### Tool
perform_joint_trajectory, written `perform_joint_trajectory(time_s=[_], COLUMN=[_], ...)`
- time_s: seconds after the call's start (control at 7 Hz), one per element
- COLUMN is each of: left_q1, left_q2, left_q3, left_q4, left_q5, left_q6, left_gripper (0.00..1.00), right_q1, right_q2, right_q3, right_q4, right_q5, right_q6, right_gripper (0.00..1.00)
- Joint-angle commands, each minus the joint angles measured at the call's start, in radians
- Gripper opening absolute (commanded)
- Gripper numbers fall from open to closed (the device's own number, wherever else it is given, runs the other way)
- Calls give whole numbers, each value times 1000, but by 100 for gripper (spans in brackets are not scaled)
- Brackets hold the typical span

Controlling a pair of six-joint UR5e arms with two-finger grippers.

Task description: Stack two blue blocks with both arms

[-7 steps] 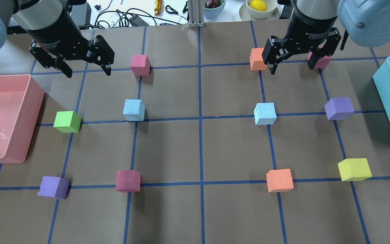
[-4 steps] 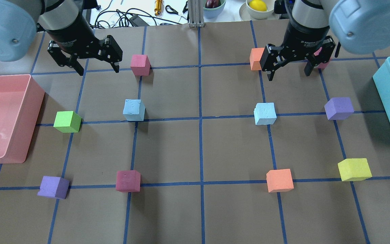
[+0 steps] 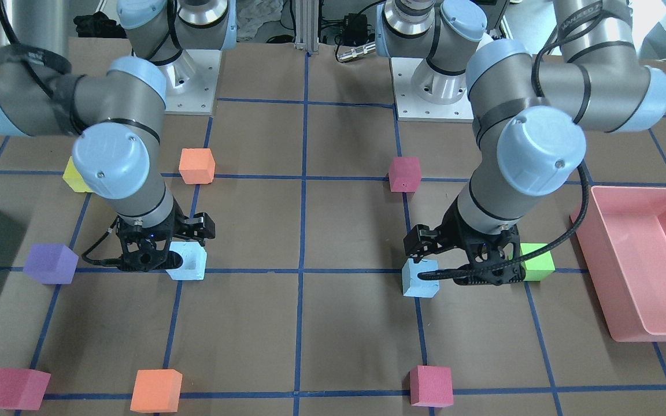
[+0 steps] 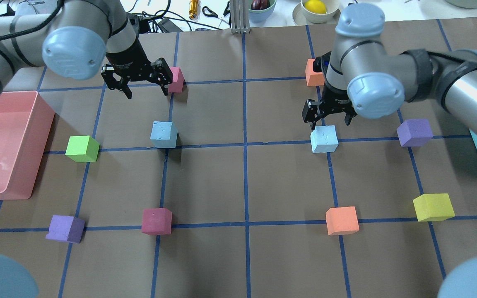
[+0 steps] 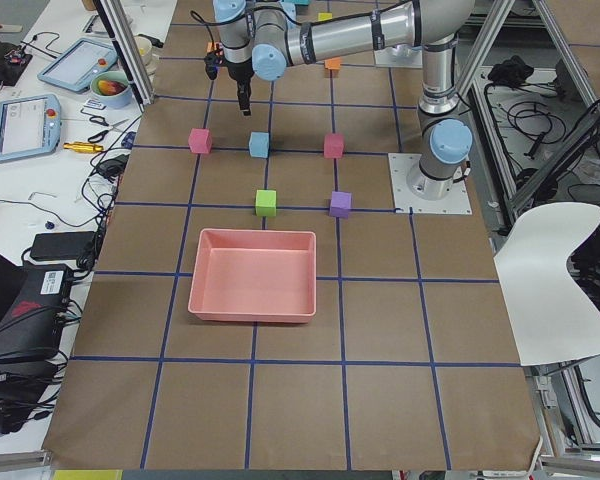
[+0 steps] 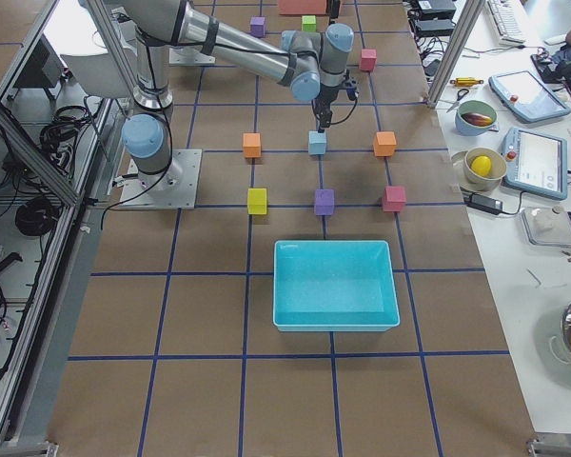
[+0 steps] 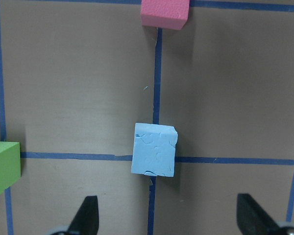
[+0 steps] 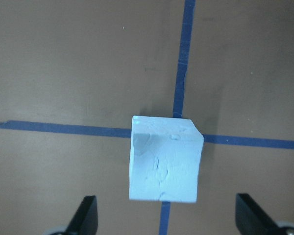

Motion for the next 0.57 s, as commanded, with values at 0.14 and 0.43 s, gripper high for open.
perform_joint_trajectory(time_s=[0.14,0.43], left_q1=[-7,-4], left_q2=[-53,-84], left_q3=[-133,-181], left_q4=[186,241], left_q5=[12,12], left_q6=[37,60], left_gripper=[100,100], right_q1=[0,3], right_q2=[58,54], right_q3=[78,68], right_q4=[-169,-167], right_q5=[0,6], right_q6=[-16,-11], right_gripper=[47,19])
